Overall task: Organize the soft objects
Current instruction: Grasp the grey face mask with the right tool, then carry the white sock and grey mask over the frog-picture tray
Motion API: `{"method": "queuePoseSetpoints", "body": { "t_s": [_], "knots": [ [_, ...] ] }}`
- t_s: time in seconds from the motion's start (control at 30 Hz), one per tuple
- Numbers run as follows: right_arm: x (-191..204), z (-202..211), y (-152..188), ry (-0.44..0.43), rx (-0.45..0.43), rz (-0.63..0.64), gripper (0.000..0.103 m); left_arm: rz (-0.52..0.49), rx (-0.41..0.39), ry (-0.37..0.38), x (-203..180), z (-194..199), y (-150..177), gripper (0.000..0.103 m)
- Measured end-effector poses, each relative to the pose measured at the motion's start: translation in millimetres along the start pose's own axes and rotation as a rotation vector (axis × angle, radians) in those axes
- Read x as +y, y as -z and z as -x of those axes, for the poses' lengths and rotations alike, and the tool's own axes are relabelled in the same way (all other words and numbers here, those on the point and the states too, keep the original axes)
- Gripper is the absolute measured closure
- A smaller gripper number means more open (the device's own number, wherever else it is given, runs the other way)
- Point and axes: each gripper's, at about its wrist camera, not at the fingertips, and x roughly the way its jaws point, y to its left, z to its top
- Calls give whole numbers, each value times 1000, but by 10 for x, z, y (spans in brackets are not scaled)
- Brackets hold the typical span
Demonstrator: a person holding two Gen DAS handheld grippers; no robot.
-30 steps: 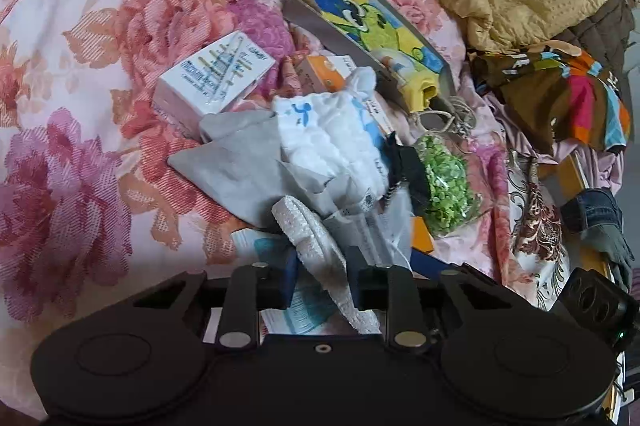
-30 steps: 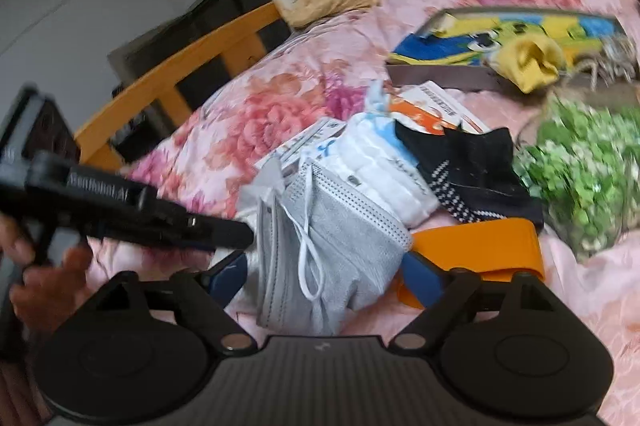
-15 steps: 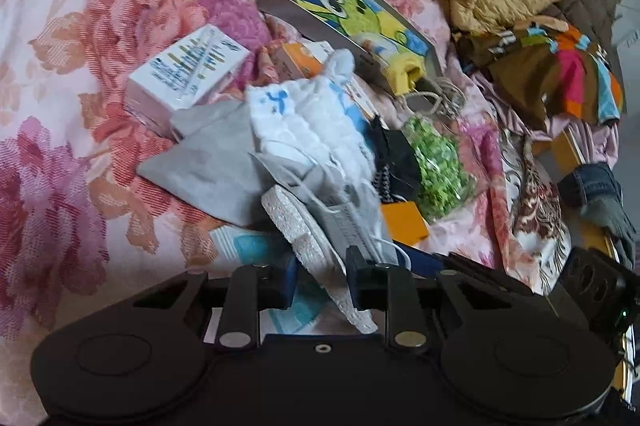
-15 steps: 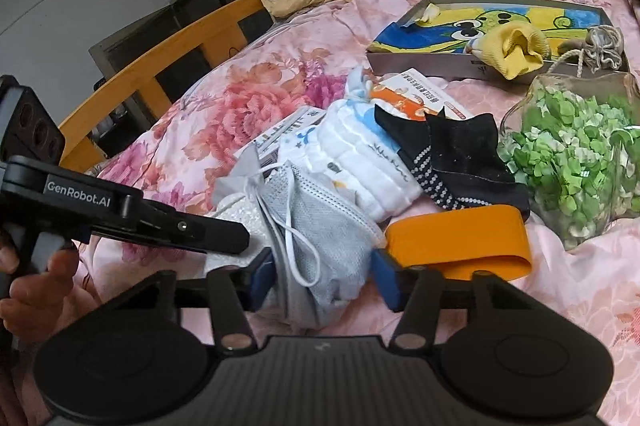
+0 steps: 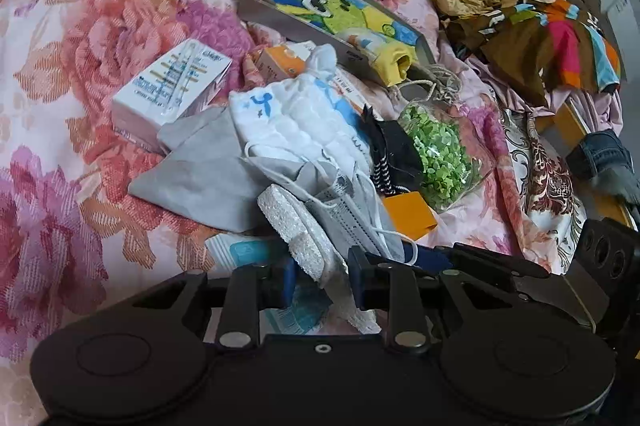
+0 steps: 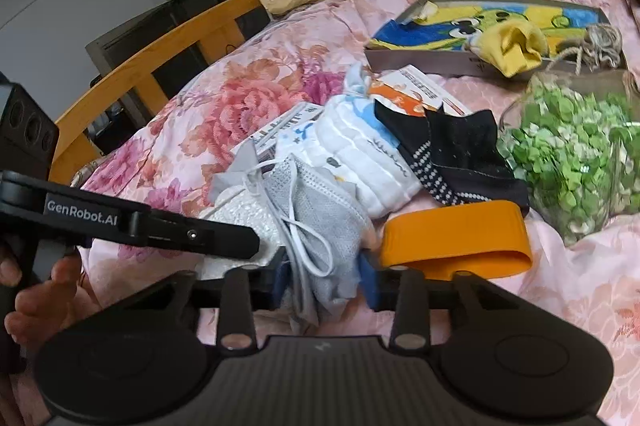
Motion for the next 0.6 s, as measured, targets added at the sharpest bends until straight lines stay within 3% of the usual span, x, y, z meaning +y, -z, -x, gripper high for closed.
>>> {"method": "queuePoseSetpoints", "body": {
  "t_s": [0.3, 0.37, 0.6],
  "knots": [
    [103, 143, 14, 42, -68, 63, 81, -62, -66, -6, -96, 129, 40, 83],
    [123, 235, 8, 53, -111, 72, 82, -100, -100, -4, -150, 193, 55, 88],
    [131, 477, -31, 96, -229, 85, 82, -269, -198, -22, -407, 318, 179, 89]
  ]
}}
